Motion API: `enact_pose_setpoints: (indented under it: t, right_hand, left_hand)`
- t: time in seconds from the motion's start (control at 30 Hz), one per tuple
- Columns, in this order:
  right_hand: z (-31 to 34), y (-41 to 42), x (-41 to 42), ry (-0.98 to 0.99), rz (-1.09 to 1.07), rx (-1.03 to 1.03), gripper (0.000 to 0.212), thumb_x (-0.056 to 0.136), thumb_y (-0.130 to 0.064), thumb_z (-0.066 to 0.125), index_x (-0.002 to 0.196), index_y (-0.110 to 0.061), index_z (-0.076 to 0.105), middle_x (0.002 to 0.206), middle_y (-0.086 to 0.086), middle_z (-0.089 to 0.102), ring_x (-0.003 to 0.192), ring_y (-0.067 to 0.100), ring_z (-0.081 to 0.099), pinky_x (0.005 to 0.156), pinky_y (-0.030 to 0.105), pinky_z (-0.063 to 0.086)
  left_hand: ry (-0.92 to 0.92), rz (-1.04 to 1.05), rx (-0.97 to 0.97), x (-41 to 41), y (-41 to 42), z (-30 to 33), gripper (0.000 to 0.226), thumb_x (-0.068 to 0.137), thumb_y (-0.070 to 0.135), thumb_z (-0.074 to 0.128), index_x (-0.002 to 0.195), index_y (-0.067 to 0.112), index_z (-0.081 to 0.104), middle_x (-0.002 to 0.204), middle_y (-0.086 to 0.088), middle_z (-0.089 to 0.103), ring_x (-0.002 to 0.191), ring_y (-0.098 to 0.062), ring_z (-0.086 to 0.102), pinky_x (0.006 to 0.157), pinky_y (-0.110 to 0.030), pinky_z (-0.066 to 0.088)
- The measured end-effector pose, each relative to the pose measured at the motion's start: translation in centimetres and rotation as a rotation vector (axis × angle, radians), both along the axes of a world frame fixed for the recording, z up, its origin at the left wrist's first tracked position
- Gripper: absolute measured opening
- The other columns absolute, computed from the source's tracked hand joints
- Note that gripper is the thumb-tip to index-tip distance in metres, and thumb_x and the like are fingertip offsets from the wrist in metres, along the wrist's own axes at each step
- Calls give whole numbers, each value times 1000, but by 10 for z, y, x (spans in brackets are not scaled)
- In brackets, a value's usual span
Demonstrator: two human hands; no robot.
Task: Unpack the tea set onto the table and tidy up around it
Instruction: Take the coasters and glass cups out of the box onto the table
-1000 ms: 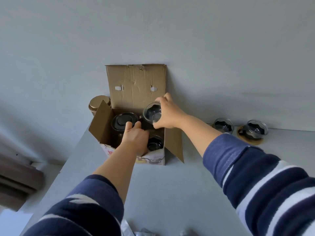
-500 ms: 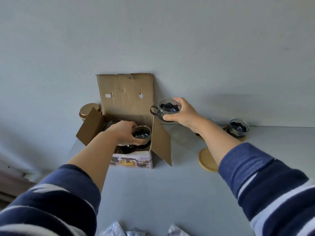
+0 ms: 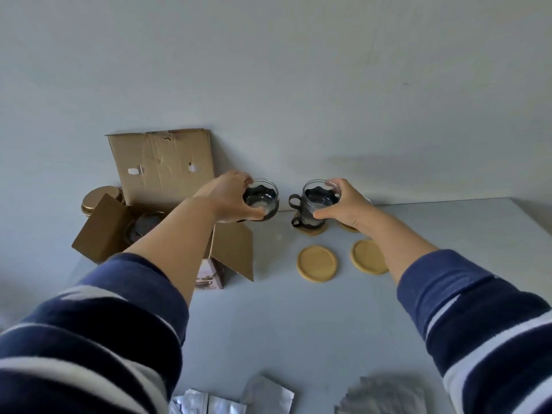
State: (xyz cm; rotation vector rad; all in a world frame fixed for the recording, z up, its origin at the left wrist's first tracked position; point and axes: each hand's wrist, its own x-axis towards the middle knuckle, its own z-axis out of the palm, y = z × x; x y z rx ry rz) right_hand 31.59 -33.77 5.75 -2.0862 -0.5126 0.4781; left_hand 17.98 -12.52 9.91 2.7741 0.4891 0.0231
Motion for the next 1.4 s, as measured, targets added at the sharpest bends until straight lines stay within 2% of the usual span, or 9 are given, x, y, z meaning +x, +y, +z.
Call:
enact_pose_setpoints:
  t: [0.13, 0.23, 0.4, 0.6, 0.87, 1.0, 1.13, 1.23, 1.4]
  right_hand:
    - [-26, -54, 12, 42, -87, -20, 86, 64, -3, 81, 138, -16, 39, 137, 6, 49, 120, 20, 53, 103, 32, 44]
    - [-48, -88, 18, 79, -112, -58, 86, 64, 0, 81, 138, -17, 39, 131, 4, 54, 111, 17, 54, 94, 25, 42]
    - [-77, -116, 28, 118, -122, -120, 85, 64, -2, 80, 138, -17, 41, 130, 5, 54, 113, 21, 55, 91, 27, 43]
    - [-92, -128, 34, 129, -110, -136, 79, 69, 4, 74, 138, -15, 41, 126, 5, 52, 108, 20, 53, 78, 29, 47]
    - [-107, -128, 39, 151, -43, -219, 95, 73, 1, 73, 150, -21, 23, 151, 3, 34, 136, 23, 38, 94, 24, 38]
    - [-106, -129, 43, 159, -22, -302, 104, 71, -2, 74, 153, -27, 14, 155, 3, 27, 141, 26, 30, 107, 34, 39]
    - [-95, -129, 42, 154, 31, -463, 112, 71, -11, 74, 153, -32, 1, 155, 6, 22, 141, 30, 25, 110, 41, 36]
    - [-78, -122, 39, 86, 61, -573, 101, 76, -16, 67, 153, -31, 3, 156, 6, 16, 142, 32, 18, 110, 40, 31]
    - [-47, -88, 26, -142, 126, -546, 71, 80, -14, 54, 146, -29, 30, 149, 6, 28, 138, 33, 19, 114, 45, 25]
  left_hand:
    - [51, -67, -96, 27, -52, -43, 77, 65, 51, 73, 131, 20, 49, 122, 6, 53, 117, -15, 51, 99, -30, 43]
    - [108, -111, -148, 39, -86, -73, 67, 62, 50, 73, 121, 26, 54, 112, 7, 53, 109, -15, 53, 95, -34, 47]
    - [166, -131, -185, 52, -112, -109, 71, 63, 52, 72, 126, 27, 51, 117, 6, 51, 109, -17, 53, 94, -35, 48]
    - [193, -105, -180, 52, -124, -130, 82, 68, 47, 75, 139, 22, 42, 134, 5, 46, 118, -18, 50, 100, -34, 45]
    - [159, -65, -216, 47, -129, -136, 86, 71, 43, 75, 144, 24, 35, 142, 8, 39, 124, -17, 48, 102, -35, 44]
    - [172, -50, -225, 47, -131, -137, 88, 73, 45, 72, 148, 26, 29, 146, 8, 37, 126, -18, 46, 103, -36, 44]
    - [183, -43, -211, 42, -132, -135, 100, 79, 46, 69, 154, 28, 7, 152, 6, 32, 136, -19, 39, 107, -36, 39]
    - [179, -18, -221, 37, -131, -130, 104, 79, 52, 68, 154, 28, 0, 153, 4, 31, 136, -20, 40, 108, -37, 39]
    - [83, 66, -139, 18, -111, -108, 77, 91, 46, 57, 153, 22, 19, 153, -2, 34, 134, -22, 43, 109, -41, 39]
